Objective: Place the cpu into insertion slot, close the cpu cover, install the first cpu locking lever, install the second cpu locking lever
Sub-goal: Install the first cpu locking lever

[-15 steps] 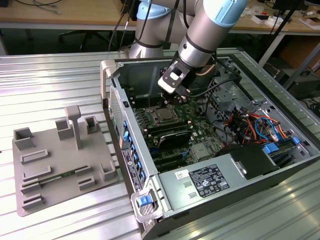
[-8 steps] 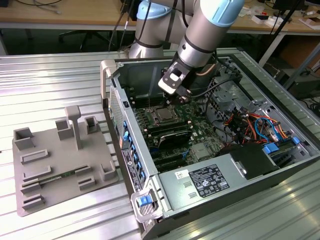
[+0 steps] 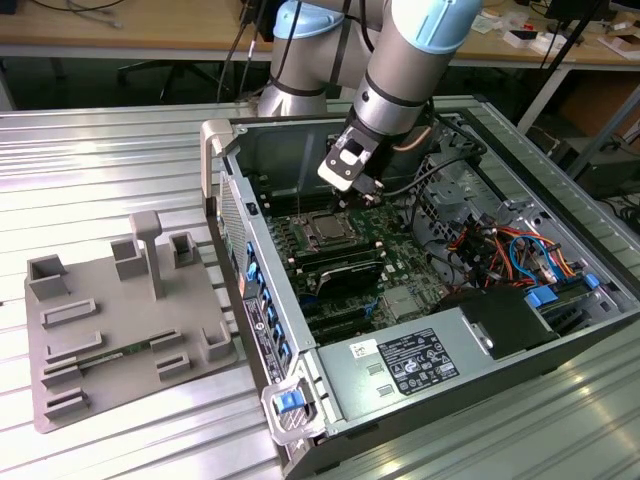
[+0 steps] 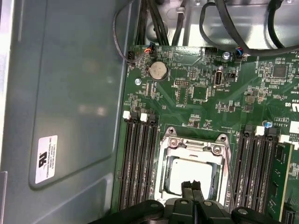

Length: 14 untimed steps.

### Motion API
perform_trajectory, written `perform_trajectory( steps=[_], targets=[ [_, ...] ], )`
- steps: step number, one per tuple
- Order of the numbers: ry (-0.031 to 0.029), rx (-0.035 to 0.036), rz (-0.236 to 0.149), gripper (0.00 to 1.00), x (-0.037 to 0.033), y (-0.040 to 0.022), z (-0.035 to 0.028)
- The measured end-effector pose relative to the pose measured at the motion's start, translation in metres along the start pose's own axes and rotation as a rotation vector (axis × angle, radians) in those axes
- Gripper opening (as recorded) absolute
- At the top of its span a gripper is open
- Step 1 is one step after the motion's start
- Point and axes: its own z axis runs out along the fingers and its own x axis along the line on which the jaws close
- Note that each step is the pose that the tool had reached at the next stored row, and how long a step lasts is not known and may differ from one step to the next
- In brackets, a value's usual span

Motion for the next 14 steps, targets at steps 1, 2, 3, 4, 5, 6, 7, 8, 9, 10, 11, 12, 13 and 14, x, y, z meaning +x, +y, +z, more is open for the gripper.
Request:
perform_trajectory(
  steps=[1, 2, 3, 4, 5, 6, 7, 8, 9, 10, 11, 12, 13, 14],
  targets=[
    [-0.0001, -0.0011, 0.0, 0.11, 0.0, 0.0, 0.0],
    [-0.0003, -0.0019, 0.0, 0.11, 0.0, 0.0, 0.0],
    [-0.0004, -0.0029, 0.0, 0.11, 0.0, 0.0, 0.0],
    [-0.0004, -0.0036, 0.0, 0.11, 0.0, 0.0, 0.0],
    [-0.0015, -0.0036, 0.0, 0.11, 0.0, -0.0002, -0.0001],
    [-0.0029, -0.0036, 0.0, 0.11, 0.0, -0.0004, -0.0002],
    [-0.0046, -0.0043, 0.0, 0.11, 0.0003, -0.0006, -0.0016],
    [-0.0049, -0.0056, -0.001, 0.11, 0.0005, -0.0012, -0.0036],
    [-0.0053, -0.0078, -0.001, 0.11, 0.0009, -0.0022, -0.006],
    [-0.0056, -0.0112, -0.001, 0.11, 0.0014, -0.0041, -0.0084],
    [-0.0059, -0.0138, -0.001, 0.11, 0.0018, -0.0057, -0.0093],
    [-0.0061, -0.0163, -0.002, 0.11, 0.002, -0.0075, -0.0097],
    [-0.0067, -0.02, -0.002, 0.11, 0.0025, -0.0115, -0.0099],
    [-0.007, -0.0228, -0.002, 0.11, 0.0031, -0.0156, -0.0098]
  ],
)
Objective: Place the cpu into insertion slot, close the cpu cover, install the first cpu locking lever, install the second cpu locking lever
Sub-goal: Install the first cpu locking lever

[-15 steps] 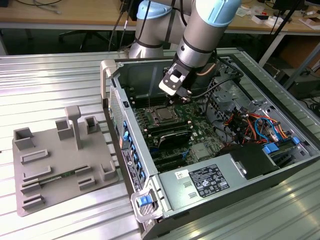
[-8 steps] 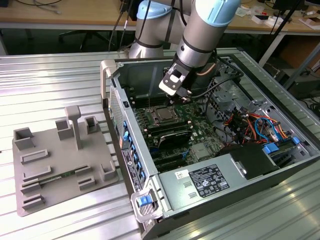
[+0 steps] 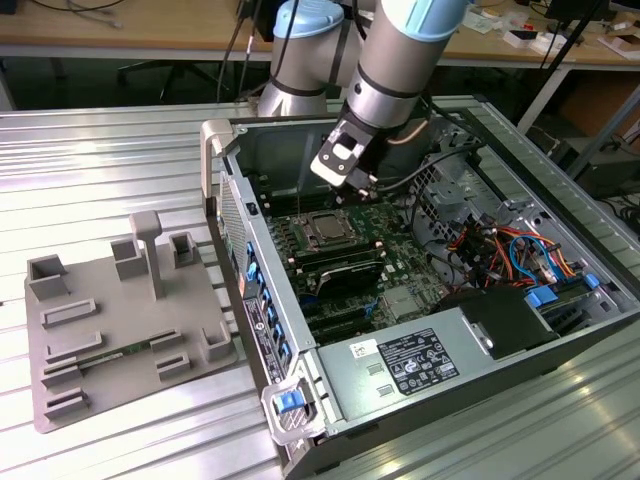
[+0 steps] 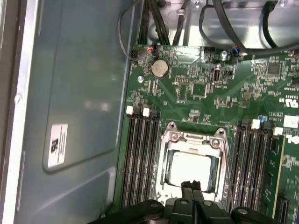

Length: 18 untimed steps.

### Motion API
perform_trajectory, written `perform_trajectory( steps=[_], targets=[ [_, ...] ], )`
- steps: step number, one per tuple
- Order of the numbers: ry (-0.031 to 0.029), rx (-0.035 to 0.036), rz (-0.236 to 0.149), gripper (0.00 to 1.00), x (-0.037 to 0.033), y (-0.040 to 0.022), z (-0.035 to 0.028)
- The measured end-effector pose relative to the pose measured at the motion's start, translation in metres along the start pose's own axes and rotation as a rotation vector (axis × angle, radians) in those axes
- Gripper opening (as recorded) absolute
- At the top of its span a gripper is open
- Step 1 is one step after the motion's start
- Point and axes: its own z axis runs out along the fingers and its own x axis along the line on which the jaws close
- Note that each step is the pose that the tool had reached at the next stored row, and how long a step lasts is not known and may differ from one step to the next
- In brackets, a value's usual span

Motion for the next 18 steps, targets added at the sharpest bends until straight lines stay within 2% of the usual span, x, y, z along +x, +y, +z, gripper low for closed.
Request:
perform_trajectory(
  steps=[5, 12, 13, 14, 18],
  targets=[
    [-0.0011, -0.0087, -0.001, 0.11, 0.0022, -0.0168, 0.0],
    [-0.0019, -0.0151, -0.002, 0.11, 0.0073, -0.0379, 0.0002],
    [-0.0019, -0.016, -0.002, 0.11, 0.0089, -0.042, 0.0004],
    [-0.0022, -0.0167, -0.002, 0.11, 0.0127, -0.0485, 0.0008],
    [-0.0022, -0.0173, -0.002, 0.11, 0.0244, -0.0578, 0.0021]
  ],
)
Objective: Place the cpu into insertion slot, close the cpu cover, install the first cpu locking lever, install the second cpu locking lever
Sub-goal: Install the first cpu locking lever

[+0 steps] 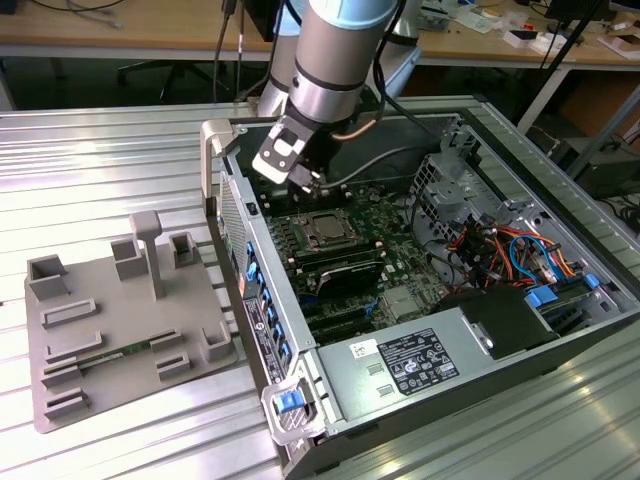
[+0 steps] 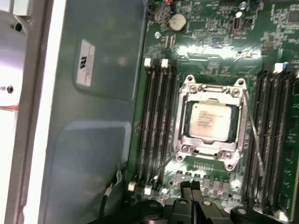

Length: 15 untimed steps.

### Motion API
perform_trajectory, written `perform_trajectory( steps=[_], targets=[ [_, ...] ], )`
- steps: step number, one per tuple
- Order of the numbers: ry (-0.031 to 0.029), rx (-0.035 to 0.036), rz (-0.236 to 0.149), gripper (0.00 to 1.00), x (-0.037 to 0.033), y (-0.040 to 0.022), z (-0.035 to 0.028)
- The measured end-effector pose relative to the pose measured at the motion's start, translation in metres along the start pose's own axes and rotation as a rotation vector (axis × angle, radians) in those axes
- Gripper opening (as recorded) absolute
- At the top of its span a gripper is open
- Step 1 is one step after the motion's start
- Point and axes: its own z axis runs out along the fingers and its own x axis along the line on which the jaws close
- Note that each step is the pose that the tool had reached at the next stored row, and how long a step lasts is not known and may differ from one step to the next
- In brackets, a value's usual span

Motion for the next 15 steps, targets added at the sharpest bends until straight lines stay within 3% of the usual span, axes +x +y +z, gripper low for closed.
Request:
perform_trajectory(
  steps=[3, 6, 8, 11, 15],
  targets=[
    [0.0001, -0.0001, 0.0, 0.11, 0.0054, -0.0024, 0.0007],
    [-0.0013, 0.0006, 0.0, 0.11, 0.0163, -0.0015, 0.002],
    [-0.0013, 0.0011, 0.0, 0.11, 0.0182, -0.0015, 0.0023],
    [0.0012, -0.0011, 0.0, 0.11, 0.0155, -0.0019, 0.0028],
    [0.0, -0.0001, 0.0, 0.11, 0.0007, -0.0038, 0.0009]
  ],
)
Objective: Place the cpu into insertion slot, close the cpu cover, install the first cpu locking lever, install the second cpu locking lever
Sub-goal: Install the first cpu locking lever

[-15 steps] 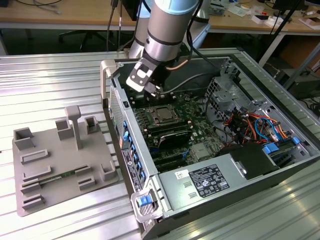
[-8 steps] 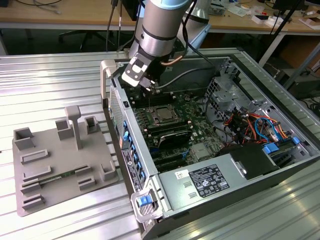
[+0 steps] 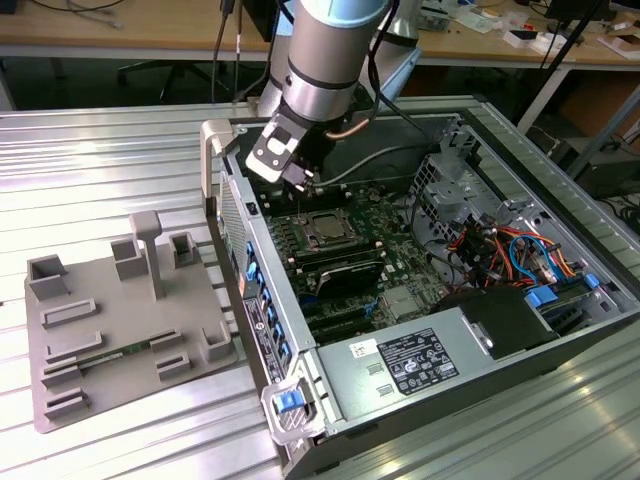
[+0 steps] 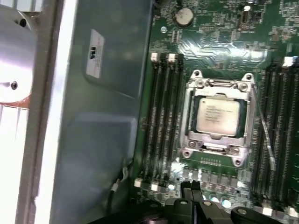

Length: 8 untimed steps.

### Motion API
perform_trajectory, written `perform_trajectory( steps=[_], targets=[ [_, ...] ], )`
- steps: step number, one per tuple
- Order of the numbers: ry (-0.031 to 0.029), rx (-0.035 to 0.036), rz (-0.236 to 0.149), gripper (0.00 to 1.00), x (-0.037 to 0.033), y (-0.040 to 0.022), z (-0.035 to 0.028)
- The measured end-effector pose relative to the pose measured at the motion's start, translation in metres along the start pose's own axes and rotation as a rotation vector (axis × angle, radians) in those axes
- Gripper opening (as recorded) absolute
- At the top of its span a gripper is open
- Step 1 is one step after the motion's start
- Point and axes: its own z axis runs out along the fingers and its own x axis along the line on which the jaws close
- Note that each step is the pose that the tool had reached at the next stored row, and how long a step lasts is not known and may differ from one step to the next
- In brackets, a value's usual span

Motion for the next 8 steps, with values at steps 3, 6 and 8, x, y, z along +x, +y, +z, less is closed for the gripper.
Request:
perform_trajectory(
  steps=[3, 6, 8],
  targets=[
    [0.0001, 0.0002, 0.0, 0.11, -0.0106, -0.0009, -0.0011],
    [0.0006, 0.005, 0.0, 0.11, -0.0169, 0.0042, -0.0011],
    [0.001, 0.0076, 0.0, 0.11, -0.0189, 0.0074, -0.001]
  ],
)
